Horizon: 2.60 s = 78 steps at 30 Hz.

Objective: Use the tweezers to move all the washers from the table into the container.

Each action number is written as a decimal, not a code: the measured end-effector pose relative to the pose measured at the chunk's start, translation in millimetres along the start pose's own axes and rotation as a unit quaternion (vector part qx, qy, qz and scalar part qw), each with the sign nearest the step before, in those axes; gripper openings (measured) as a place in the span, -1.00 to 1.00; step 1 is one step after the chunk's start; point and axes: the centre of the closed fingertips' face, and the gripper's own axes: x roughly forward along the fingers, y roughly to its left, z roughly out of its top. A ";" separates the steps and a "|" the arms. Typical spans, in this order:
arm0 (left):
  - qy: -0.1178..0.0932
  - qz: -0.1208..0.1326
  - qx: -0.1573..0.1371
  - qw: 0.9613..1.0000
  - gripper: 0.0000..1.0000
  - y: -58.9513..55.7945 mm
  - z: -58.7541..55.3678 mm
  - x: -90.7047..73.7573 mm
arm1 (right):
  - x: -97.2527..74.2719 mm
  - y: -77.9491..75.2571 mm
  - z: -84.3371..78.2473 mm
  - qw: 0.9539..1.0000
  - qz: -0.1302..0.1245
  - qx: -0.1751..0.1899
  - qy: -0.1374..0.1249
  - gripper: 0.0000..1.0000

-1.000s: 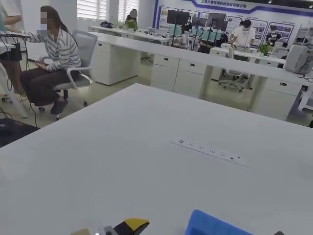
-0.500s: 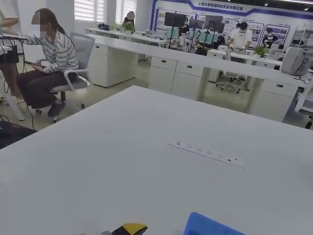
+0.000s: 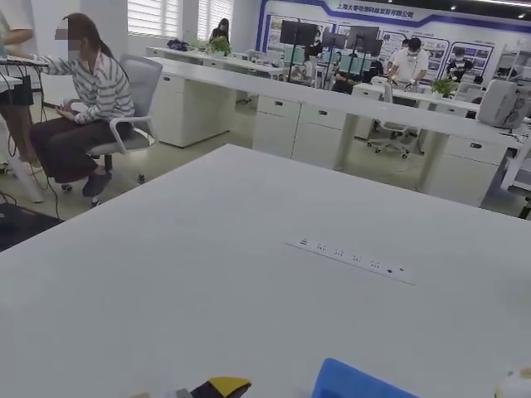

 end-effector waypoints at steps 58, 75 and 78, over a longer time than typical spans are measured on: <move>-0.036 0.008 -0.017 0.999 0.59 2.2 14.1 2.7 | 20.8 14.3 -8.8 0.978 -0.061 -0.150 -0.128 -0.95; -0.027 0.021 -0.034 0.999 0.62 9.3 9.0 6.1 | 22.1 13.0 -9.8 0.973 -0.080 -0.187 -0.108 -0.95; -0.026 0.023 -0.035 0.999 0.61 10.3 8.9 6.3 | 19.6 9.8 -10.2 0.977 -0.078 -0.166 -0.113 -0.95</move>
